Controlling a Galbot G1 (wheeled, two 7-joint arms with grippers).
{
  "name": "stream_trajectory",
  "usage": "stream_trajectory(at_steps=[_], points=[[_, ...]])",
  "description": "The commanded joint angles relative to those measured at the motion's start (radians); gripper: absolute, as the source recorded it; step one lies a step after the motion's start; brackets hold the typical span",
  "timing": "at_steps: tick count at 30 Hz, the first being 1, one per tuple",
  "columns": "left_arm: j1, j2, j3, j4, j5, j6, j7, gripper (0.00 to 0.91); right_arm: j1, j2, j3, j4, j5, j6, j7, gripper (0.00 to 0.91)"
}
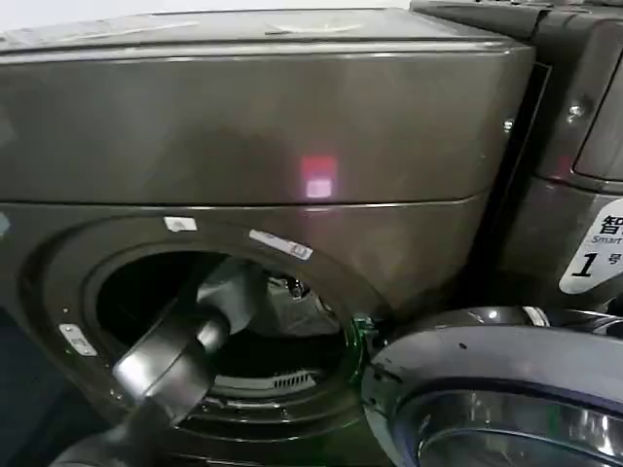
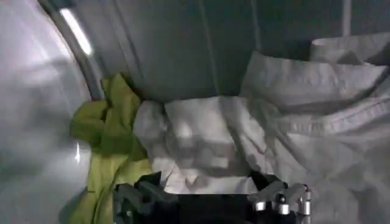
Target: Grasp the clothes from the dryer.
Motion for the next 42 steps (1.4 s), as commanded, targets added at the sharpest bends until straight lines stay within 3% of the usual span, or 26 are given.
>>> stream_trajectory(at_steps=[1, 2, 3, 29, 36, 42], points=[[0.035, -0.004, -0.004, 0.02, -0.023, -0.011, 0.0, 0.842, 0.004, -0.002, -0.006, 0.002, -0.004, 0.001, 0.0, 0.907], [0.035, -0.003, -0.006, 0.019, -0.025, -0.012, 0.0, 0.114, 0.005, -0.002, -0.008, 0.003, -0.004, 0.001, 0.001, 0.907], [0.034, -0.002, -0.006, 0.019, -0.027, -0.016, 0.002, 0.0, 0.006, -0.002, -0.01, 0.003, -0.004, 0.001, 0.001, 0.907], [0.024, 0.036, -0.007, -0.006, -0.07, -0.06, 0.012, 0.0, 0.002, 0.003, -0.011, 0.006, -0.005, 0.001, 0.006, 0.907], [0.105, 0.07, -0.196, -0.183, -0.144, -0.014, -0.109, 0.0, 0.003, 0.006, -0.014, 0.012, -0.004, 0.001, 0.008, 0.907], [0.275, 0.127, -0.372, -0.427, -0.249, 0.051, -0.228, 0.0, 0.006, 0.003, -0.02, 0.016, -0.006, 0.001, 0.009, 0.907]])
